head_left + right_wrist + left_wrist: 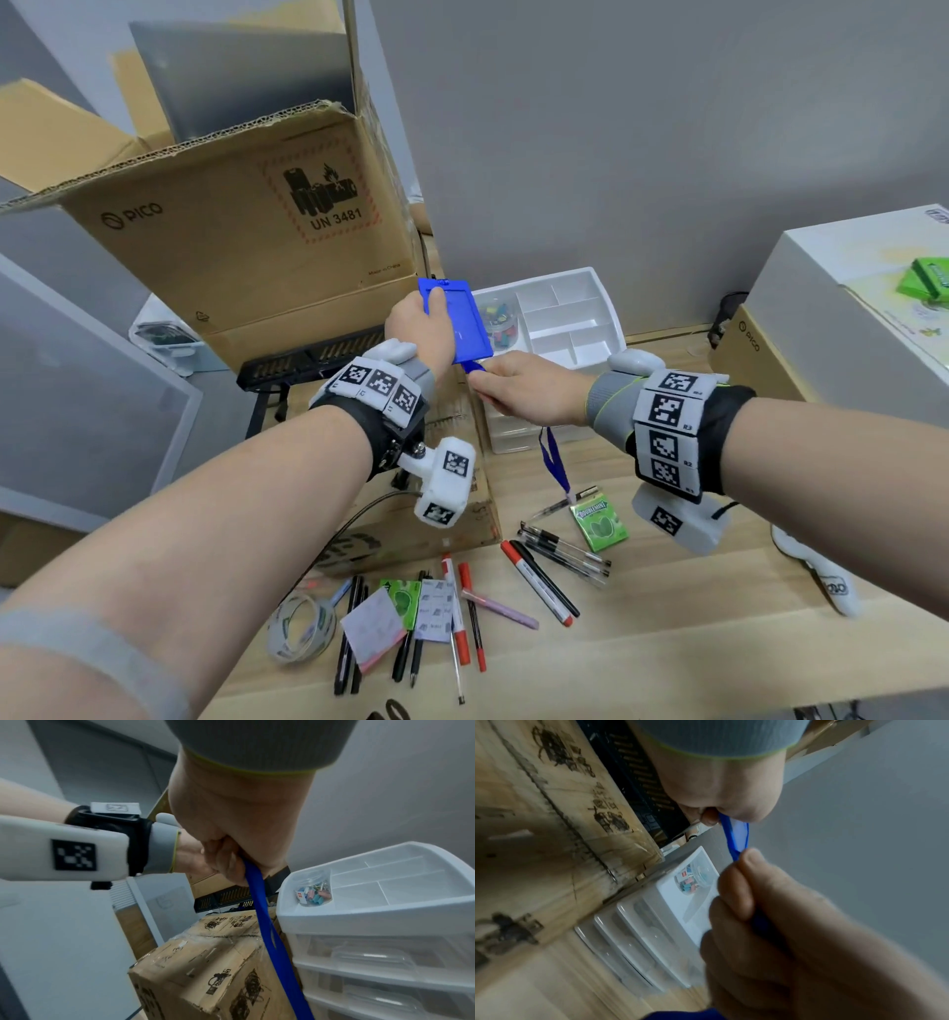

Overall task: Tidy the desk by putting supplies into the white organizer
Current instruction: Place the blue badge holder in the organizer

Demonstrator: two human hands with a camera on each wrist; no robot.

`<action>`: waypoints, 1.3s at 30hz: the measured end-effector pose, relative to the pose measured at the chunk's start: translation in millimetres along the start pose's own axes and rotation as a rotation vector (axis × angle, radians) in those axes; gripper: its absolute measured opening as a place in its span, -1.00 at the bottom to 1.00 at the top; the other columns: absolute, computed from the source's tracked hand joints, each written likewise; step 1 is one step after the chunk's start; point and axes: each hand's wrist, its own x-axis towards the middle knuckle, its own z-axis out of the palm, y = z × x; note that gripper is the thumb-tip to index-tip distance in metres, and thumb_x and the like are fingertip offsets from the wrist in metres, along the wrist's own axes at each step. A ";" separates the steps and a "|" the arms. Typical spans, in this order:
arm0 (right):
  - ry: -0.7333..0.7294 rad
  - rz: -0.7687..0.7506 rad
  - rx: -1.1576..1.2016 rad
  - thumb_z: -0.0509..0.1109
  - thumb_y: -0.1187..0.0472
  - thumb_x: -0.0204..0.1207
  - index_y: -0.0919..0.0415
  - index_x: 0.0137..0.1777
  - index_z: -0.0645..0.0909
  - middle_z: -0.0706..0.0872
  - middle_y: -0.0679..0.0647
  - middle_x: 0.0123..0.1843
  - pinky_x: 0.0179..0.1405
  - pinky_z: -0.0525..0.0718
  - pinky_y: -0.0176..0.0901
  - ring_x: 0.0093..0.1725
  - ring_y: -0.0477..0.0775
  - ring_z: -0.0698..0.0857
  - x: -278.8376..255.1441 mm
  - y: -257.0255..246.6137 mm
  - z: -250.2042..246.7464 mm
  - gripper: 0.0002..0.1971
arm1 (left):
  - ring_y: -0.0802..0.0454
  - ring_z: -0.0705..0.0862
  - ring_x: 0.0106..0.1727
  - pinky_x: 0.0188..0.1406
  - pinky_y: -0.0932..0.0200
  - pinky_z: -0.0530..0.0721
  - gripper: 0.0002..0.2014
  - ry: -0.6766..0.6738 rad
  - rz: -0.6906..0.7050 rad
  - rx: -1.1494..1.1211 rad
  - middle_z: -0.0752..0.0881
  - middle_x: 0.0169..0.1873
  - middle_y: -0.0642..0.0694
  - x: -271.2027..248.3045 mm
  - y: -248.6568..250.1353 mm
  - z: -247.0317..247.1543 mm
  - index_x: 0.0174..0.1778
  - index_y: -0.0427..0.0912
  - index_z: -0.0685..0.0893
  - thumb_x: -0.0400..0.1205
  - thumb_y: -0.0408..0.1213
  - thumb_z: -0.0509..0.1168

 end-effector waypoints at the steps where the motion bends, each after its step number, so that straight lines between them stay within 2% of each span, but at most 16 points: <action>1: 0.010 -0.005 -0.037 0.13 0.15 0.73 0.22 -0.30 0.37 0.37 0.03 -0.46 -0.46 0.31 -0.24 -0.55 -0.12 0.30 -0.8 -2.8 -2.0 -0.66 | -0.03 0.37 -0.43 -0.44 0.07 0.28 -0.60 -0.015 0.060 0.050 0.47 -0.47 -0.05 -1.2 -1.3 -1.7 -0.41 -0.15 0.35 0.77 -0.15 0.11; 4: 0.059 0.010 -0.075 0.12 0.19 0.72 0.25 -0.27 0.37 0.33 0.05 -0.45 -0.47 0.27 -0.20 -0.53 -0.09 0.26 -0.5 -13.8 -14.3 -0.70 | 0.01 0.37 -0.45 -0.44 0.06 0.26 -0.60 -0.106 0.228 0.170 0.47 -0.50 -0.01 -7.0 -3.5 -7.2 -0.41 -0.12 0.36 0.78 -0.13 0.11; 6: 0.096 0.043 -0.086 0.09 0.17 0.72 0.23 -0.25 0.36 0.34 0.05 -0.43 -0.43 0.27 -0.11 -0.46 0.00 0.26 1.2 -21.0 -26.7 -0.71 | 0.05 0.36 -0.47 -0.43 0.06 0.25 -0.60 -0.187 0.285 0.192 0.44 -0.52 0.03 -10.3 -5.9 -8.1 -0.43 -0.05 0.33 0.77 -0.13 0.12; 8: 0.136 0.092 -0.091 0.07 0.14 0.73 0.21 -0.25 0.36 0.37 0.05 -0.40 -0.43 0.29 -0.10 -0.42 0.05 0.27 4.5 -25.5 -40.5 -0.70 | 0.01 0.34 -0.45 -0.41 0.08 0.27 -0.60 -0.304 0.288 0.149 0.42 -0.52 0.03 -15.0 -7.0 -7.4 -0.42 -0.07 0.33 0.77 -0.15 0.14; 11: 0.199 0.139 -0.074 0.09 0.21 0.70 0.16 -0.38 0.29 0.33 0.06 -0.42 -0.50 0.25 -0.14 -0.42 0.07 0.23 12.4 -26.0 -57.2 -0.64 | 0.04 0.32 -0.43 -0.40 0.11 0.28 -0.61 -0.415 0.280 0.078 0.41 -0.48 0.00 -23.0 -3.9 -8.2 -0.40 -0.08 0.34 0.78 -0.17 0.16; 16: 0.222 0.220 -0.136 0.09 0.25 0.69 0.15 -0.41 0.21 0.25 0.08 -0.42 -0.48 0.15 -0.07 -0.41 0.09 0.16 17.3 -25.0 -62.0 -0.62 | 0.14 0.37 -0.49 -0.53 0.35 0.34 -0.65 -0.581 0.224 0.013 0.48 -0.43 -0.08 -36.1 0.0 -8.3 -0.34 -0.14 0.41 0.79 -0.19 0.15; 18: 0.227 0.247 -0.151 0.07 0.26 0.69 0.16 -0.39 0.21 0.28 0.09 -0.40 -0.48 0.15 -0.08 -0.39 0.10 0.17 18.0 -24.0 -62.5 -0.64 | 0.15 0.44 -0.49 -0.49 0.33 0.40 -0.63 -0.568 0.177 -0.023 0.53 -0.44 -0.06 -39.8 -2.4 -8.5 -0.36 -0.12 0.41 0.79 -0.15 0.16; 20: 0.224 0.265 -0.186 0.04 0.29 0.71 0.18 -0.40 0.22 0.31 0.11 -0.39 -0.48 0.18 -0.08 -0.36 0.14 0.21 18.2 -22.2 -63.4 -0.62 | 0.04 0.53 -0.39 -0.35 0.20 0.46 -0.64 -0.557 0.139 -0.038 0.60 -0.39 -0.10 -43.2 -5.3 -8.3 -0.33 -0.13 0.46 0.79 -0.10 0.17; 25: 0.193 0.265 -0.255 0.02 0.25 0.75 0.20 -0.38 0.26 0.35 0.14 -0.37 -0.48 0.22 -0.08 -0.41 0.11 0.24 19.1 -16.0 -63.6 -0.61 | -0.06 0.66 -0.25 -0.23 0.12 0.55 -0.69 -0.631 0.003 -0.184 0.72 -0.25 -0.21 -53.6 -3.2 -9.1 -0.18 -0.20 0.54 0.79 -0.08 0.18; 29: 0.163 0.302 -0.208 0.01 0.25 0.77 0.30 -0.15 0.43 0.43 0.23 -0.18 -0.42 0.33 -0.08 -0.26 0.19 0.38 21.0 -11.4 -62.4 -0.71 | -0.22 0.74 -0.21 -0.11 0.02 0.60 -0.64 -0.664 -0.036 -0.211 0.80 -0.15 -0.34 -55.7 -3.9 -9.1 -0.13 -0.19 0.59 0.76 0.04 0.19; 31: 0.135 0.303 -0.166 0.07 0.15 0.74 0.23 -0.27 0.39 0.42 0.19 -0.30 -0.43 0.34 -0.11 -0.37 0.17 0.37 22.1 -5.4 -65.4 -0.67 | -0.14 0.74 -0.22 -0.16 0.08 0.63 -0.68 -0.690 -0.073 -0.259 0.79 -0.13 -0.37 -57.1 -0.4 -11.6 -0.07 -0.22 0.61 0.78 -0.02 0.19; 33: 0.108 0.268 -0.097 0.12 0.03 0.69 0.14 -0.38 0.34 0.37 0.14 -0.43 -0.48 0.28 -0.14 -0.47 0.11 0.28 21.3 2.6 -68.8 -0.61 | -0.01 0.73 -0.28 -0.27 0.19 0.66 -0.71 -0.715 -0.108 -0.317 0.77 -0.18 -0.25 -57.9 5.8 -15.7 -0.03 -0.24 0.62 0.80 -0.08 0.18; 35: 0.073 0.240 0.010 0.15 -0.03 0.71 0.10 -0.40 0.33 0.34 0.08 -0.48 -0.50 0.26 -0.15 -0.51 0.07 0.25 19.7 8.3 -70.5 -0.57 | 0.06 0.73 -0.32 -0.35 0.26 0.67 -0.73 -0.735 -0.133 -0.357 0.76 -0.22 -0.14 -57.6 10.7 -18.6 -0.01 -0.24 0.63 0.80 -0.10 0.18; 39: 0.099 0.172 0.256 0.12 0.04 0.75 0.09 -0.39 0.30 0.30 -0.01 -0.52 -0.54 0.24 -0.23 -0.54 -0.03 0.24 15.1 18.2 -63.6 -0.58 | 0.03 0.71 -0.33 -0.35 0.21 0.64 -0.69 -0.700 -0.128 -0.408 0.76 -0.24 -0.13 -53.8 19.6 -22.2 -0.03 -0.27 0.69 0.75 -0.06 0.26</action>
